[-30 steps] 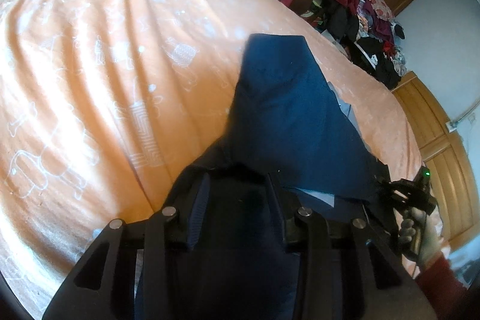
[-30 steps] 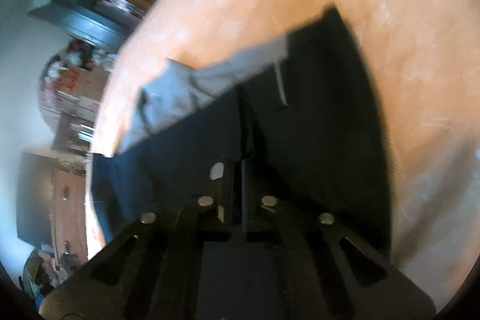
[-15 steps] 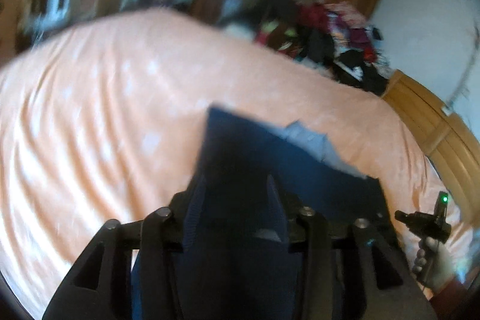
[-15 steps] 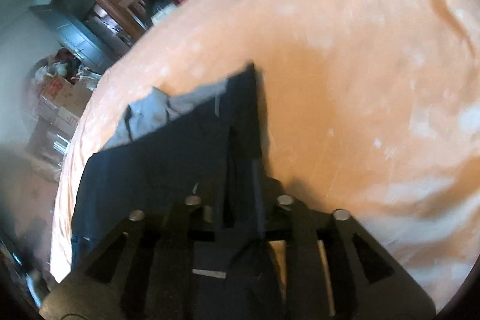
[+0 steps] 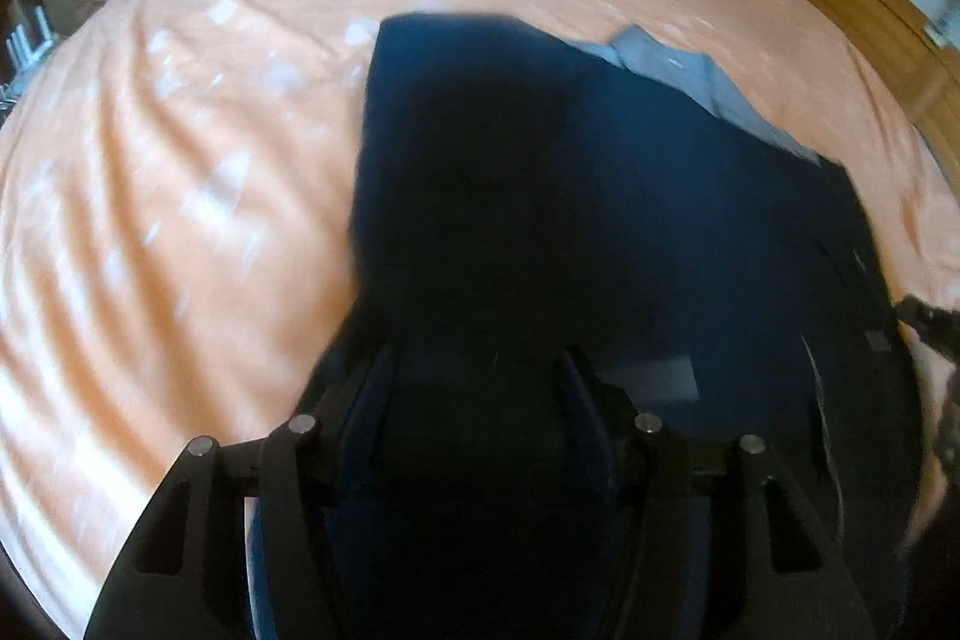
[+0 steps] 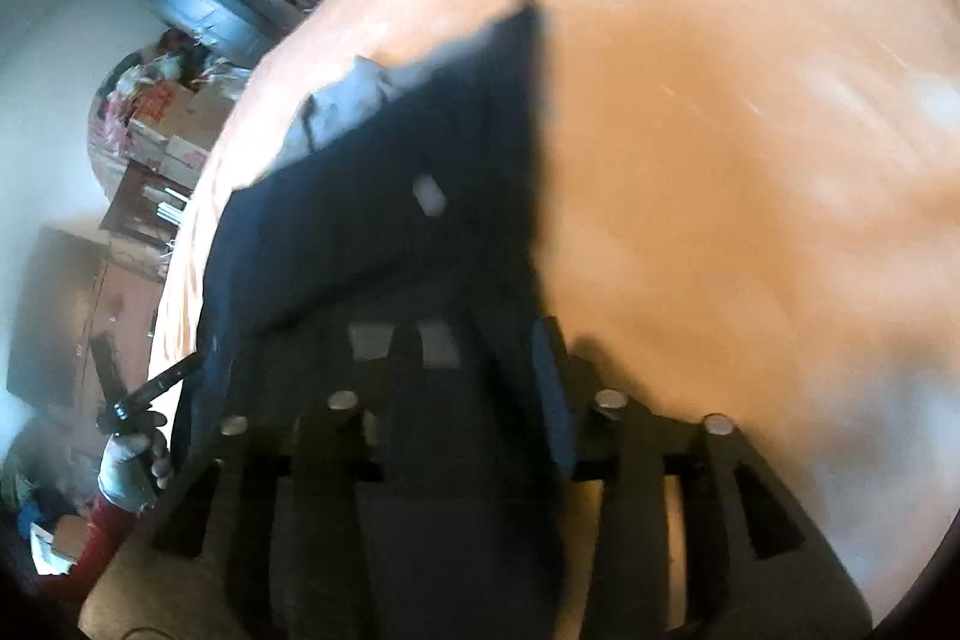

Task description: Fold small clothes

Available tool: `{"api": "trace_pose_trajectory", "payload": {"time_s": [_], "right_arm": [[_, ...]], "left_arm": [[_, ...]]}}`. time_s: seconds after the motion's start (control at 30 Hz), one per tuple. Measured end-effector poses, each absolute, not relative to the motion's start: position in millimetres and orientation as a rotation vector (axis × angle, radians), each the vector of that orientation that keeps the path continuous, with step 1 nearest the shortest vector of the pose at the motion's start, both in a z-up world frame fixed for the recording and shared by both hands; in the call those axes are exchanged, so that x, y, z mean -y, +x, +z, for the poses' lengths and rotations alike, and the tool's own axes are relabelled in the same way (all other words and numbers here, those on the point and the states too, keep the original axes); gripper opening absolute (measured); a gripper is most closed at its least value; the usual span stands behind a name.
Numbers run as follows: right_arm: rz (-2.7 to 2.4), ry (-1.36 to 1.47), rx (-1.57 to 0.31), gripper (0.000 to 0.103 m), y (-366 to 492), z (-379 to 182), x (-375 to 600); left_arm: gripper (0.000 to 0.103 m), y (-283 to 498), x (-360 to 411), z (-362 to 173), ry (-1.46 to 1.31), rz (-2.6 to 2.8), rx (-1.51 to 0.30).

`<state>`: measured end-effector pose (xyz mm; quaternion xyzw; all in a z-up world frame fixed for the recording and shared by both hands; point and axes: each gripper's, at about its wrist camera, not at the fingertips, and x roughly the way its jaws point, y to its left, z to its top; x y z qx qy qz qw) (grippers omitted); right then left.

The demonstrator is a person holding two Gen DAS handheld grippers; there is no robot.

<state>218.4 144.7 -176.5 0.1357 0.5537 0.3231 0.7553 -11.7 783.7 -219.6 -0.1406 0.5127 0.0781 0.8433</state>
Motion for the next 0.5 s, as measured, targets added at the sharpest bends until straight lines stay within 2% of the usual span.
{"api": "trace_pose_trajectory", "payload": {"time_s": [0.1,0.17,0.27,0.37,0.5], "right_arm": [[0.680,0.294,-1.246,0.041,164.4,-189.0,-101.0],[0.711,0.400,-1.257,0.041,130.6,-189.4,-75.8],[0.772,0.429,-1.302,0.041,94.1,-197.5,-74.8],[0.810,0.405,-1.346,0.041,63.6,-215.1,-84.3],[0.806,0.455,-1.332,0.041,65.3,-218.5,-89.0]], "left_arm": [[0.061,-81.9,-788.6,-223.1,-0.359,0.124,-1.075],[0.061,-126.3,-784.7,-220.0,-0.395,0.085,-1.037],[0.061,-170.2,-776.1,-217.1,-0.477,0.023,-1.001],[0.061,-191.0,-768.3,-213.1,-0.508,-0.038,-0.988],[0.059,-204.5,-763.4,-212.9,-0.538,-0.098,-0.998]]}}
